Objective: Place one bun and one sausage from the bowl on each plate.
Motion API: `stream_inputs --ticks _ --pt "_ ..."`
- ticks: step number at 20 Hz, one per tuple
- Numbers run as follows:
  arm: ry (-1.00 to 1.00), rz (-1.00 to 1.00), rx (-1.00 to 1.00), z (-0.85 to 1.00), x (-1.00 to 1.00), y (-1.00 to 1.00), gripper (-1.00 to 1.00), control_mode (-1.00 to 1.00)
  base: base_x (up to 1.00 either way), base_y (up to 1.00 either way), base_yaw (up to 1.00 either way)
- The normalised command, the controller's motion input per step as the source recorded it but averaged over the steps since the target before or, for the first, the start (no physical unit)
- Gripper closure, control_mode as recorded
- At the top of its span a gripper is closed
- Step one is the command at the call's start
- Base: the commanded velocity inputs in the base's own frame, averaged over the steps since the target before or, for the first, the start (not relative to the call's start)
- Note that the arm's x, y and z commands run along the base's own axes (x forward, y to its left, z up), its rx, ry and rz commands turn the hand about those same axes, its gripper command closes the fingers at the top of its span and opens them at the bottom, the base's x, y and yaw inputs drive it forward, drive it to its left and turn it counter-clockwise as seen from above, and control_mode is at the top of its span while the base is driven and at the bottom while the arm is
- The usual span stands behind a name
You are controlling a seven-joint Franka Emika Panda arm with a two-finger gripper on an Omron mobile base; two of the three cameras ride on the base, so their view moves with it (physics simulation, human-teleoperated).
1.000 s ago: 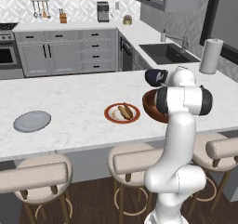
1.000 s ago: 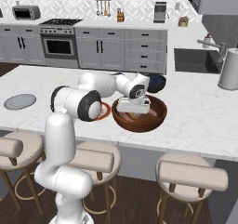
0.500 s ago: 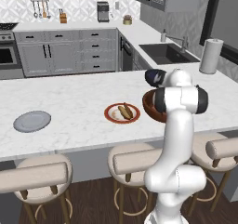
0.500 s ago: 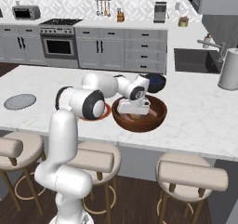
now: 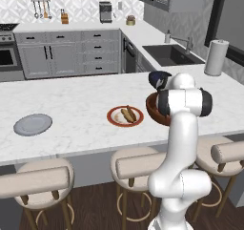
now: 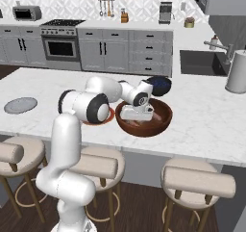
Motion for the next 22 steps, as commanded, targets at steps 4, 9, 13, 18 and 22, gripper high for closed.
stream_inputs --ticks 4,9,13,18,22 --pt "0.0 0.0 0.0 0.0 0.0 0.0 1.0 -1.0 0.0 0.0 0.0" --pt "0.0 0.0 0.0 0.0 0.0 0.0 1.0 -1.0 0.0 0.0 0.0" --pt "-0.03 0.0 0.0 0.1 0.0 0.0 1.0 -1.0 0.0 0.0 0.0" --pt "-0.03 -0.11 -0.02 0.88 -0.37 0.03 1.0 -1.0 0.0 0.0 0.0" --pt "-0.01 -0.39 -0.04 0.67 -0.67 0.53 1.0 -1.0 0.0 0.0 0.0"
